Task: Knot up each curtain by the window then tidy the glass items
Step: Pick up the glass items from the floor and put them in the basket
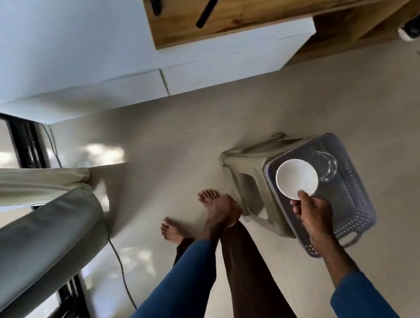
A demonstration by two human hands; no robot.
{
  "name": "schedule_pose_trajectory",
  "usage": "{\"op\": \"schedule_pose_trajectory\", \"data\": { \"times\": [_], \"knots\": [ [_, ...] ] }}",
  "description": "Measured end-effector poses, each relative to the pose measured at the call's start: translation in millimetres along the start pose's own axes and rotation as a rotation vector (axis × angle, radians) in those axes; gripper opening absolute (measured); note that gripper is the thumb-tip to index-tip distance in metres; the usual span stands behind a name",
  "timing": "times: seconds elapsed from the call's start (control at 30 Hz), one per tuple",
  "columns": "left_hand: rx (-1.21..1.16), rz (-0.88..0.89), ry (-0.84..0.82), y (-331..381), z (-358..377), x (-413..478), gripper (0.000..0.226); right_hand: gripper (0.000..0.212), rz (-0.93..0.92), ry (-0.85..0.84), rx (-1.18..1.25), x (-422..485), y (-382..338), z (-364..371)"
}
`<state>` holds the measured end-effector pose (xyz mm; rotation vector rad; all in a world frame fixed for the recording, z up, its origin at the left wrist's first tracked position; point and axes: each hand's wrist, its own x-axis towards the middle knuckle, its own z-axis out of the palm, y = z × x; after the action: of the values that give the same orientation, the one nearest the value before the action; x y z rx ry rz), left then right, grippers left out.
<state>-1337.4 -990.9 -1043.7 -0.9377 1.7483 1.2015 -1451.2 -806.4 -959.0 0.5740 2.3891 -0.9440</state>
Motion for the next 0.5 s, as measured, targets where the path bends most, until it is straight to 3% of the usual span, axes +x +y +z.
{"op": "schedule_pose_trajectory", "data": {
  "times": [0.17, 0.37, 0.5],
  "knots": [
    [-0.008, 0.106, -0.048, 56, 14, -11, 0.032, 0.037, 0.139, -0.052, -0.008, 37, 28, -12],
    [0.074, 0.092, -0.027, 86, 25, 2, 0.038, 0.043, 0.208, -0.172, -0.177, 72, 60, -4],
    [0.098, 0.056, -0.002, 87, 29, 7, 0.022, 0.043, 0.282, -0.195, -0.093, 79, 66, -2]
  ]
}}
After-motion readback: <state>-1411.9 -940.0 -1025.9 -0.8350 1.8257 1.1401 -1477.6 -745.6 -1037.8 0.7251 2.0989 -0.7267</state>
